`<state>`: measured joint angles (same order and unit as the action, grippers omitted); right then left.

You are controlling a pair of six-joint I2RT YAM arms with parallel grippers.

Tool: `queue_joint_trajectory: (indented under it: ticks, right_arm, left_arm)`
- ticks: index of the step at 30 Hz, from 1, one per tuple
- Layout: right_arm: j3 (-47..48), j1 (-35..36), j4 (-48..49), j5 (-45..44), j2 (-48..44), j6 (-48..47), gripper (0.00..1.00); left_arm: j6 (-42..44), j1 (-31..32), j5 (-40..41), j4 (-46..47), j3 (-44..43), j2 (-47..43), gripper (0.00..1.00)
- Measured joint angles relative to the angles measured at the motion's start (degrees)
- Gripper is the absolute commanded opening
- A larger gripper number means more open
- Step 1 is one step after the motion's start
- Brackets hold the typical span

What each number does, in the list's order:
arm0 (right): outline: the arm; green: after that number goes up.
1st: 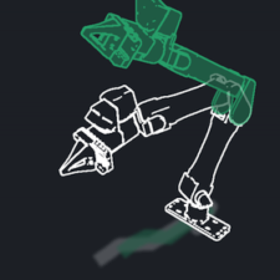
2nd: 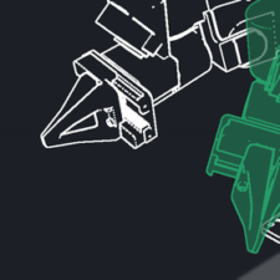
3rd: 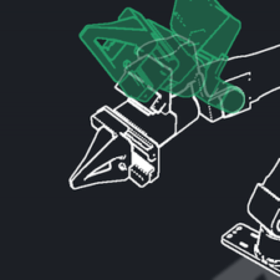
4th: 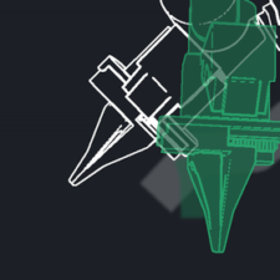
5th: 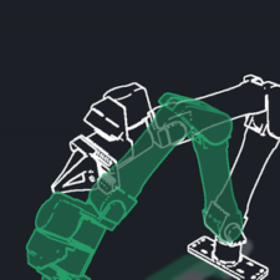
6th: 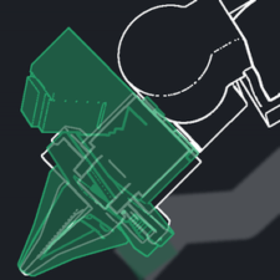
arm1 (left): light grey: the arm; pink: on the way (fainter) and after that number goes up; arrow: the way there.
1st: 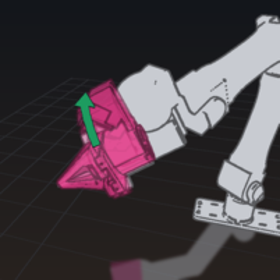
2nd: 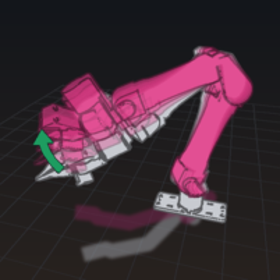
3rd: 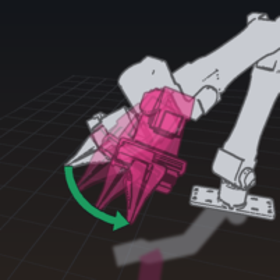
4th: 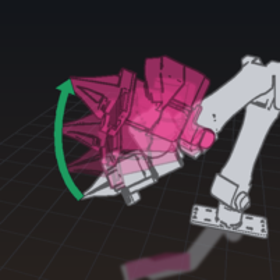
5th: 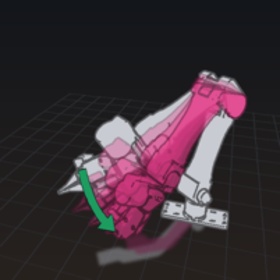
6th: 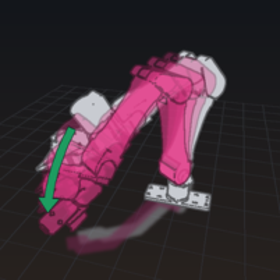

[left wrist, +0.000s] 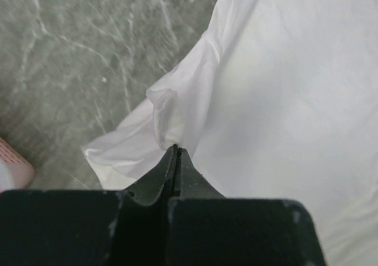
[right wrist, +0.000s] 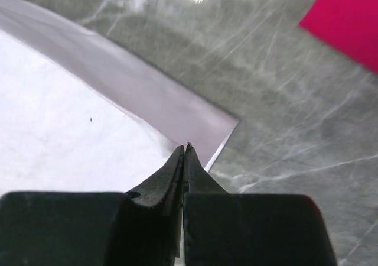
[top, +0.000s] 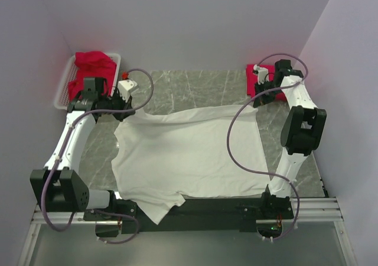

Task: Fold and stack the t-shirts
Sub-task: Fold the tshirt

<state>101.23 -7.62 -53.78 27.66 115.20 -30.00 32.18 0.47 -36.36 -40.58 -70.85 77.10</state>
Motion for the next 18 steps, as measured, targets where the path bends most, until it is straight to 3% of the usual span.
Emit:
queue_joint_trajectory:
  ticks: [10,18]
  right_arm:
    - [-9.2,-0.3,-1.9,0.5,-1.4,-4.9,0.00]
    - [-13.7,-0.5,-1.8,-0.6,-1.5,-7.2,0.00]
  left_arm:
    - [2.2,0.0,0.1,-4.5,10.8,-9.3,0.01]
    - [4.2,0.0,2.0,-3.9,17.9,-8.9,0.01]
